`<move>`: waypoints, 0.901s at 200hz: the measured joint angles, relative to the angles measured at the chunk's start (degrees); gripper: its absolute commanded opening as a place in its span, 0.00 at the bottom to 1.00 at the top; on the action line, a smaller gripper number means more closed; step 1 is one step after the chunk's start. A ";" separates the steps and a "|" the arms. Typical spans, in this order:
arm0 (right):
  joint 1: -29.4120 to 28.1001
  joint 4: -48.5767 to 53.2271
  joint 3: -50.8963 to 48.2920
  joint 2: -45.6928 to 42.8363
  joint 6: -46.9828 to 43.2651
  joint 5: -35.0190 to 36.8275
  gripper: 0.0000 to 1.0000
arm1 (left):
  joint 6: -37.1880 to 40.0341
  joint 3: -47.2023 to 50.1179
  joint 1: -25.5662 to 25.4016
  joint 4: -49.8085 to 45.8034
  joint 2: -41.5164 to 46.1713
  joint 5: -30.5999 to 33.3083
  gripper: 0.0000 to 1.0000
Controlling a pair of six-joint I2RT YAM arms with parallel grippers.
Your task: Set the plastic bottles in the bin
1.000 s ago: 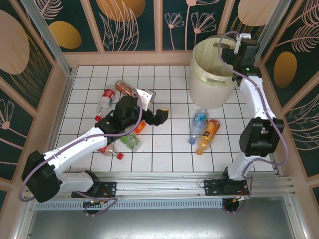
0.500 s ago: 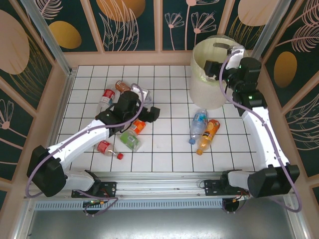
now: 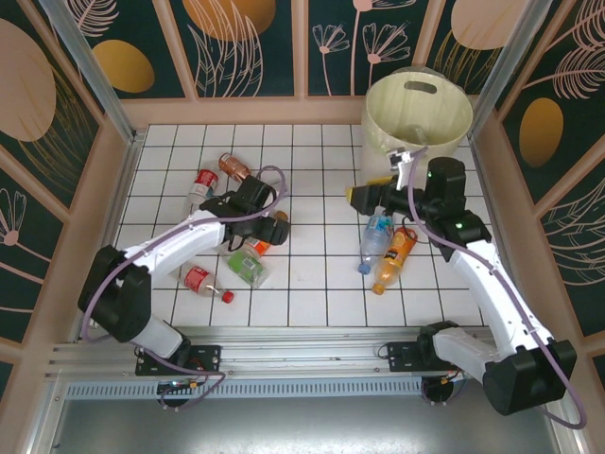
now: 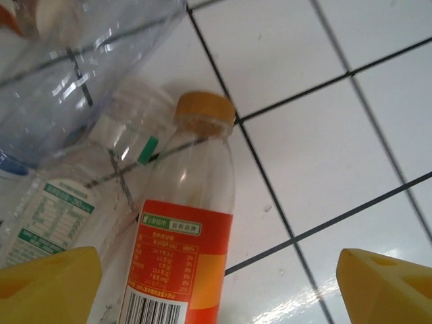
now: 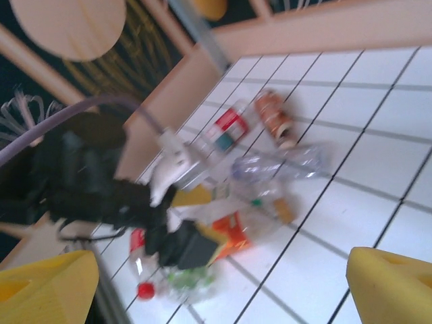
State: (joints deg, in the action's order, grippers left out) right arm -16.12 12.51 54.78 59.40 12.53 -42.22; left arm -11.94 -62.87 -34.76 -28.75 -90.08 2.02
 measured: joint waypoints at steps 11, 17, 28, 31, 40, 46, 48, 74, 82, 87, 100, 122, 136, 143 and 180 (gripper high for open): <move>-1.14 0.63 -1.57 -0.66 0.15 -1.03 0.96 | -0.02 -0.59 0.17 -0.94 -1.62 0.04 0.85; -1.66 0.83 -2.60 -0.96 0.33 -1.38 0.96 | -0.04 -0.96 0.33 -1.44 -2.34 0.07 0.84; -2.45 1.01 -4.59 -1.42 0.98 -1.84 0.96 | -0.04 -1.81 0.35 -2.21 -3.82 0.35 0.84; -2.60 1.03 -5.05 -1.53 1.05 -1.88 0.96 | -0.04 -1.99 0.39 -2.34 -4.22 0.48 0.84; -3.15 1.05 -6.80 -1.77 1.70 -1.99 0.96 | -0.04 -2.58 0.39 -2.80 -5.25 0.72 0.82; -3.45 1.05 -7.76 -1.84 2.01 -2.01 0.96 | -0.07 -2.84 0.42 -3.02 -5.84 0.94 0.81; -3.54 1.05 -8.02 -1.84 2.10 -2.03 0.96 | -0.04 -2.93 0.46 -3.10 -6.05 1.01 0.81; -4.28 1.03 -10.19 -1.84 3.30 -1.99 0.96 | -0.13 -4.00 0.63 -4.39 -8.81 1.62 0.77; -4.35 1.01 -10.29 -1.84 3.41 -1.99 0.96 | -0.24 -4.28 0.66 -4.79 -9.70 1.73 0.75; -4.35 1.01 -10.32 -1.86 3.54 -1.99 0.96 | -0.28 -4.46 0.66 -5.03 -10.27 1.75 0.74; -4.35 0.76 -10.32 -1.92 3.96 -1.95 0.96 | -0.31 -4.70 0.66 -5.44 -11.34 1.75 0.73; -4.35 0.35 -10.32 -1.92 4.24 -1.75 0.96 | -0.33 -4.72 0.66 -5.99 -12.24 1.68 0.74; -4.35 0.11 -10.32 -1.92 4.39 -1.57 0.96 | -0.33 -4.76 0.66 -5.97 -12.57 1.51 0.73; -4.35 0.02 -10.34 -1.90 4.39 -1.42 0.96 | -0.33 -4.81 0.66 -5.99 -12.74 1.46 0.73; -4.35 -0.87 -11.08 -1.79 5.05 -0.72 0.96 | -0.79 -5.20 0.66 -5.92 -13.97 0.15 0.74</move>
State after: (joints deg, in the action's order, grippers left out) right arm -20.47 11.64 43.70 57.60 17.58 -42.94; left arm -12.73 -68.07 -34.11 -34.68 -104.05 2.17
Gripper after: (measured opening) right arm 0.959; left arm 0.742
